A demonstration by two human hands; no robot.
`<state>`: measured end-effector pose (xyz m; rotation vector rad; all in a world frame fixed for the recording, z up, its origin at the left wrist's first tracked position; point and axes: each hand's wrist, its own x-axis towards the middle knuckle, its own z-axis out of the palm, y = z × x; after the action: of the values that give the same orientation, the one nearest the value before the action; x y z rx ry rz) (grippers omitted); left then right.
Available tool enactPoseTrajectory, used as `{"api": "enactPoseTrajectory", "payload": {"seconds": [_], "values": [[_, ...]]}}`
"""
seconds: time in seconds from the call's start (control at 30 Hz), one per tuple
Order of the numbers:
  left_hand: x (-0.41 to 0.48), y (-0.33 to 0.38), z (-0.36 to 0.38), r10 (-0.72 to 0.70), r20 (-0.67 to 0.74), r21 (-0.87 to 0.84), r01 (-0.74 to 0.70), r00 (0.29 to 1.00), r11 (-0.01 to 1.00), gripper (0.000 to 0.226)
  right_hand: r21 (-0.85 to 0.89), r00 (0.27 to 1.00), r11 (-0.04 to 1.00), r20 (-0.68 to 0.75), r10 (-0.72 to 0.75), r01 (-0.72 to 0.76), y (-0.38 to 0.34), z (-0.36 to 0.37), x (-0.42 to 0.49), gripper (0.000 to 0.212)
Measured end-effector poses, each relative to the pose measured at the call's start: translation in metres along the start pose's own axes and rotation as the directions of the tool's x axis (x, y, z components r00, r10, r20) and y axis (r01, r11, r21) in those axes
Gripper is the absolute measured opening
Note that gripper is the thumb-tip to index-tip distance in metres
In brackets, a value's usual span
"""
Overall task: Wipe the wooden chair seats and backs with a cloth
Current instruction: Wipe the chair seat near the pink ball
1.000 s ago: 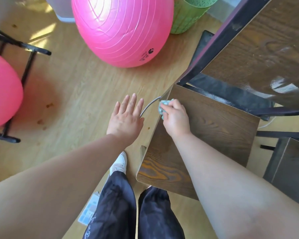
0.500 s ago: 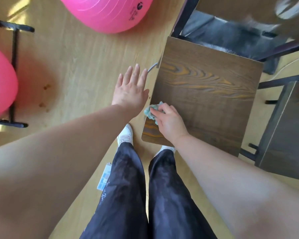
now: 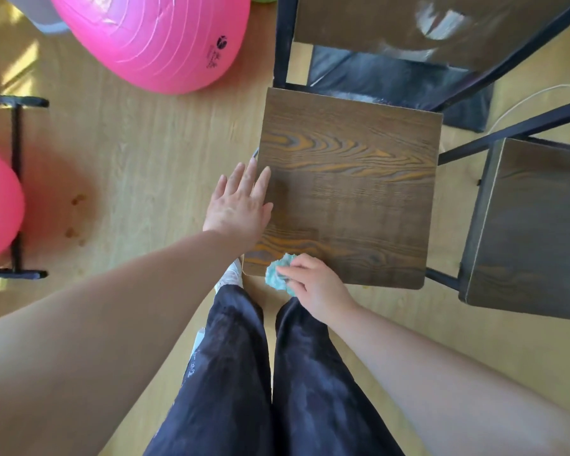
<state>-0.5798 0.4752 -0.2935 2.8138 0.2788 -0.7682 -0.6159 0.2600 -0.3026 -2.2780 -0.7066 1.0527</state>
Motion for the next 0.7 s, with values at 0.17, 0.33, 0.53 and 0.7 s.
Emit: {"api": "enactPoseTrajectory", "payload": {"seconds": [0.17,0.33,0.53,0.7], "values": [[-0.002,0.026,-0.013,-0.008,0.0,-0.052,0.008,1.0,0.999,0.063,0.298,0.92,0.936,-0.281,0.274,-0.187,0.001,-0.058,0.002,0.034],[0.007,0.062,-0.034,-0.06,-0.015,-0.341,0.052,0.998,0.939,0.064,0.581,0.816,0.776,-0.309,0.489,-0.245,0.013,-0.107,0.013,0.027],[0.03,0.094,-0.053,-0.063,0.142,-0.613,0.138,0.988,0.778,0.051,0.681,0.778,0.702,-0.32,0.541,-0.208,0.031,-0.131,0.023,0.023],[0.042,0.108,-0.06,-0.135,0.245,-0.737,0.274,0.96,0.618,0.037,0.755,0.788,0.637,-0.295,0.541,-0.155,0.036,-0.141,0.022,0.022]]}}
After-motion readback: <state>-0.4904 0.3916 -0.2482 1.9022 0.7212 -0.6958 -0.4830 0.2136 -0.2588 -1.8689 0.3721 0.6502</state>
